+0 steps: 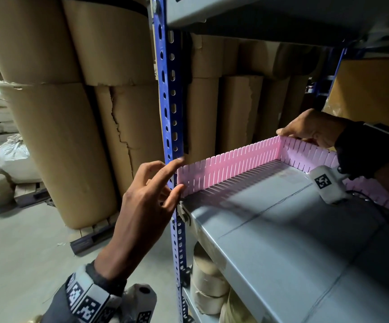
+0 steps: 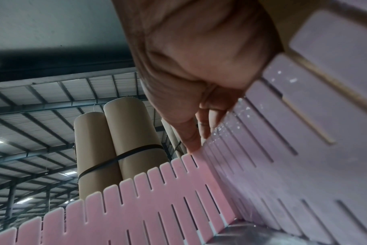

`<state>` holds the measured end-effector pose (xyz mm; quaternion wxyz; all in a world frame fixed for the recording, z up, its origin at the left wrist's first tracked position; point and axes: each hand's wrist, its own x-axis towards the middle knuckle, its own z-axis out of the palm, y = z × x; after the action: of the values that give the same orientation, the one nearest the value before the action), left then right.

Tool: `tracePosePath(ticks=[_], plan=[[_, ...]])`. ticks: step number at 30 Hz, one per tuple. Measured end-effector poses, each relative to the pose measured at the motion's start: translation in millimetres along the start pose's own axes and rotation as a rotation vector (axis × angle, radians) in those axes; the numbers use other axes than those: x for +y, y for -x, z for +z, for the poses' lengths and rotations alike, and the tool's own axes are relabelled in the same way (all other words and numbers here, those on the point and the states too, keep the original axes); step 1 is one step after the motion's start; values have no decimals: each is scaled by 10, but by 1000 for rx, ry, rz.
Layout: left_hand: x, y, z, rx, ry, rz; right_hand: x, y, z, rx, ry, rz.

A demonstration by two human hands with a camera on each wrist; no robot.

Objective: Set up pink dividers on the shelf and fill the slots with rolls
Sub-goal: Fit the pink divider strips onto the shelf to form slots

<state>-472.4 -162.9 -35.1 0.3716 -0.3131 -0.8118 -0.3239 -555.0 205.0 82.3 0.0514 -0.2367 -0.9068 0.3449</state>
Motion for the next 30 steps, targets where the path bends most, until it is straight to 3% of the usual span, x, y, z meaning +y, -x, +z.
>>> tracePosePath(ticks=[8,18,24,30], plan=[[-4,-7,5,27,-13,7,58,-71,19,62,40,-24],[-10,1,9,13,-15,-24,49,15,-42,132,18,-160],[-13,122,-224,-4,-5,-8,18,263,-203,253,84,-300],[-4,290,-515,-43,62,-16,-76,791,-334,256,86,-339]])
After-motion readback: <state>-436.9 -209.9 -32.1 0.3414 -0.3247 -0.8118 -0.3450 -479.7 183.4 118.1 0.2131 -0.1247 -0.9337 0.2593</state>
